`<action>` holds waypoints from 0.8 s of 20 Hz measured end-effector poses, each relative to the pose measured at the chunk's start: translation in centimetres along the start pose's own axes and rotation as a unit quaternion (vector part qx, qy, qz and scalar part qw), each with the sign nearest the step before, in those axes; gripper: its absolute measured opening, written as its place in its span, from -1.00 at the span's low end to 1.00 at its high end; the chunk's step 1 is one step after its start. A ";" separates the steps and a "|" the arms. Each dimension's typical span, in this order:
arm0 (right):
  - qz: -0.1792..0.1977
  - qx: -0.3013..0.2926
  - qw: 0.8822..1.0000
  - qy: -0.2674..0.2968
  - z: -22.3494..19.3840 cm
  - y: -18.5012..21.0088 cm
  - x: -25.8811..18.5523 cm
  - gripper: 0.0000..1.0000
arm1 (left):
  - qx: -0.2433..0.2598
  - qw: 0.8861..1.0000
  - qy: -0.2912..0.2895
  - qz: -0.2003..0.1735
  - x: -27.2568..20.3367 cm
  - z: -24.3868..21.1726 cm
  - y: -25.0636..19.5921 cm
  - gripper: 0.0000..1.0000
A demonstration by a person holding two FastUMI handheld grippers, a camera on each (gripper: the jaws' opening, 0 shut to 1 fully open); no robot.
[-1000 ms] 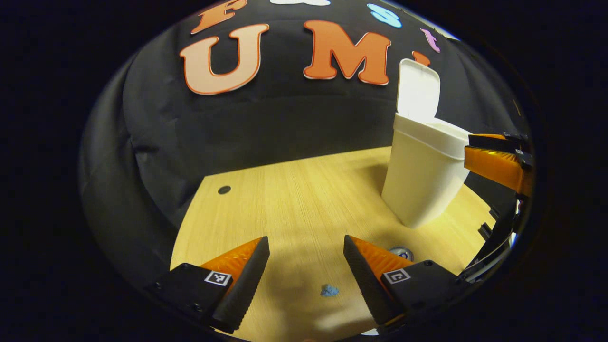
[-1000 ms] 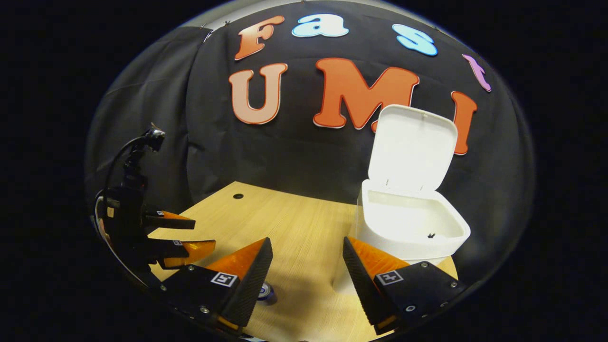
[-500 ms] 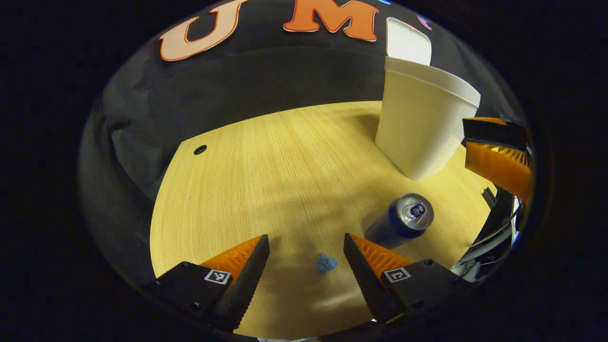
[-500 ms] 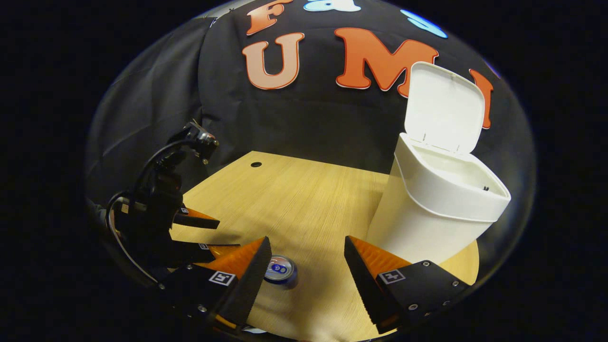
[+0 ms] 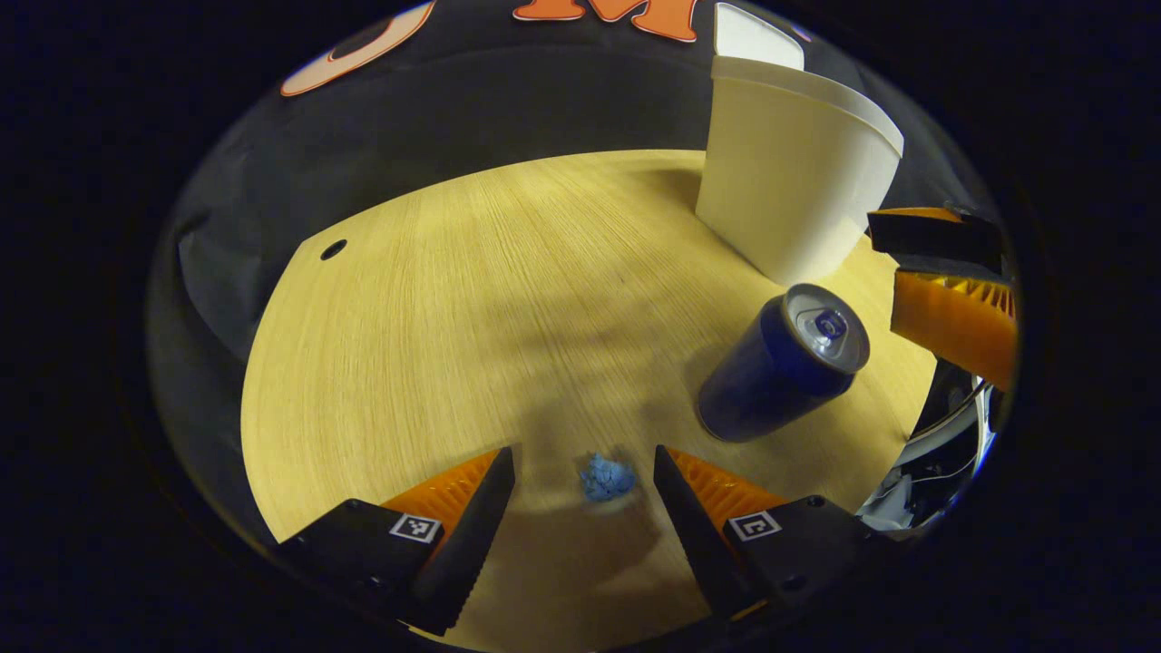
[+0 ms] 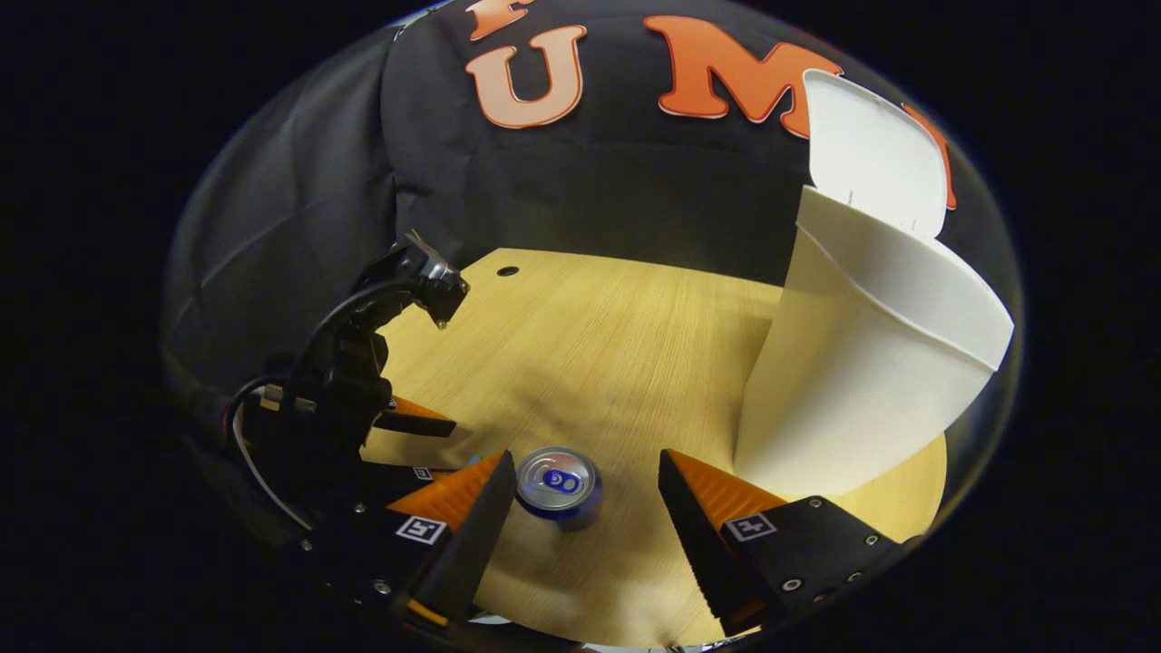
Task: Press the lid of the desktop garbage bin to open it, pick up the crumpled paper on the desktop and throw it into the bin, then pick up the pop can on the desktop and drop it into the bin, and finally close the garbage bin lid.
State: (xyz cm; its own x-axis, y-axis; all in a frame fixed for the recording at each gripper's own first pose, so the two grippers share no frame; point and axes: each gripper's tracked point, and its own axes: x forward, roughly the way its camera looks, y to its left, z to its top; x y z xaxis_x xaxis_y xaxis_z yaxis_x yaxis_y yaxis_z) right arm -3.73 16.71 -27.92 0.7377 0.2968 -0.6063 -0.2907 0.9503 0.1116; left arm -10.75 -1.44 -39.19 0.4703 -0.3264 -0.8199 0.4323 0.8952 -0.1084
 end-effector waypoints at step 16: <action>0.029 -0.030 0.998 0.050 -2.7 2.0 2.4 0.96 | -0.026 0.999 -0.001 0.028 0.2 -0.5 2.4 -0.67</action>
State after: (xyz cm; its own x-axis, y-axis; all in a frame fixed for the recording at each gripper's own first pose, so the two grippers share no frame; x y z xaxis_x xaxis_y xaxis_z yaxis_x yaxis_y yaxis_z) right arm -4.15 19.10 -31.29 0.6542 0.3377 -0.6768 -0.3701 0.9233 0.1030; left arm -10.03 0.75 -39.93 0.4943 -0.2759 -0.8244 0.3650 0.9265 -0.0912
